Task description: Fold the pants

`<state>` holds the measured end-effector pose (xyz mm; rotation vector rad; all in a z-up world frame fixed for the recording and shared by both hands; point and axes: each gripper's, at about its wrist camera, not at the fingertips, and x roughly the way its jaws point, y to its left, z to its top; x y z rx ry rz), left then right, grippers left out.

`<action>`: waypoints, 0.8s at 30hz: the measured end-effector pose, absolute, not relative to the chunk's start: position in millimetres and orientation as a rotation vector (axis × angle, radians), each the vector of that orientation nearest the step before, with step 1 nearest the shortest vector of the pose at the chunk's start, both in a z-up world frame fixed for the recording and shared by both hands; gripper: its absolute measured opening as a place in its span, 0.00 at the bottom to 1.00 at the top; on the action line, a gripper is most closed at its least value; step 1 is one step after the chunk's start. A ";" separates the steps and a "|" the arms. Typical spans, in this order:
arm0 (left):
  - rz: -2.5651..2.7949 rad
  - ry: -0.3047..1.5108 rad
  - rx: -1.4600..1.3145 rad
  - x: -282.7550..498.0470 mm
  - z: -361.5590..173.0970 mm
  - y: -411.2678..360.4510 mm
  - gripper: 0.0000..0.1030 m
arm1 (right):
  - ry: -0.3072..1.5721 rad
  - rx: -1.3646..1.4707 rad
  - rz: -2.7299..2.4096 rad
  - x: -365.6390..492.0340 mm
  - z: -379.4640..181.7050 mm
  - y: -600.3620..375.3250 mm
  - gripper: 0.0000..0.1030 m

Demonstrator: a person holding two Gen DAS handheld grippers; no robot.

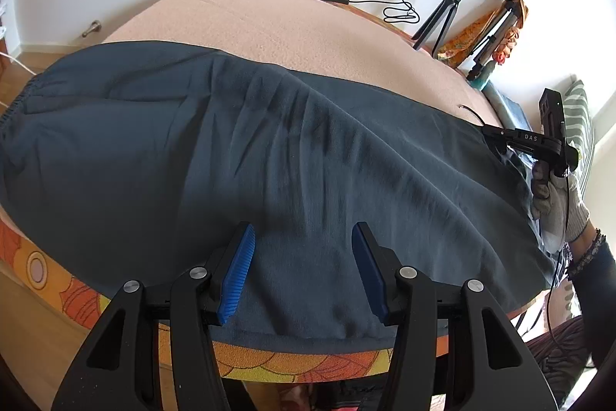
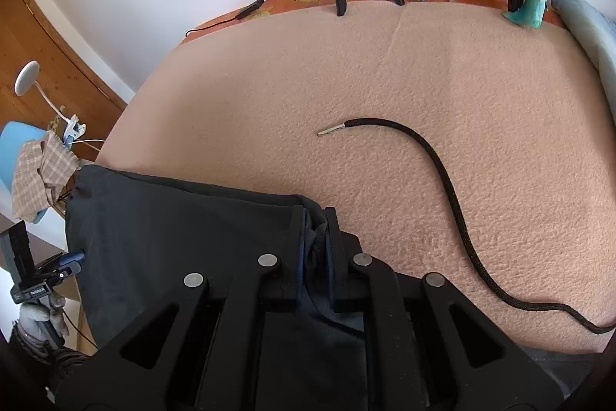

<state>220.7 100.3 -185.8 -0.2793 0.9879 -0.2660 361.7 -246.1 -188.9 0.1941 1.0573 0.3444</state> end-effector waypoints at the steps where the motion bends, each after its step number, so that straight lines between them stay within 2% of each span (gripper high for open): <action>1: -0.267 0.987 -0.277 220.6 -185.8 100.3 0.50 | 1.047 0.175 0.341 361.6 -186.4 -244.2 0.07; 8: -0.268 0.987 -0.331 219.0 -185.8 111.1 0.50 | 1.026 0.121 0.259 369.0 -181.4 -242.7 0.07; 11: -0.218 0.955 -0.393 214.2 -178.7 130.9 0.50 | 1.051 0.140 0.261 367.9 -179.2 -240.5 0.17; 13: -0.179 0.914 -0.454 208.7 -171.4 151.4 0.50 | 1.028 0.151 0.261 363.0 -170.9 -240.4 0.38; 15: -0.139 0.878 -0.521 202.4 -165.4 175.2 0.50 | 0.999 0.146 0.261 356.3 -160.3 -239.2 0.44; 24: 0.051 0.766 -0.725 176.8 -149.3 289.6 0.52 | 0.937 0.159 0.296 309.3 -116.9 -232.9 0.46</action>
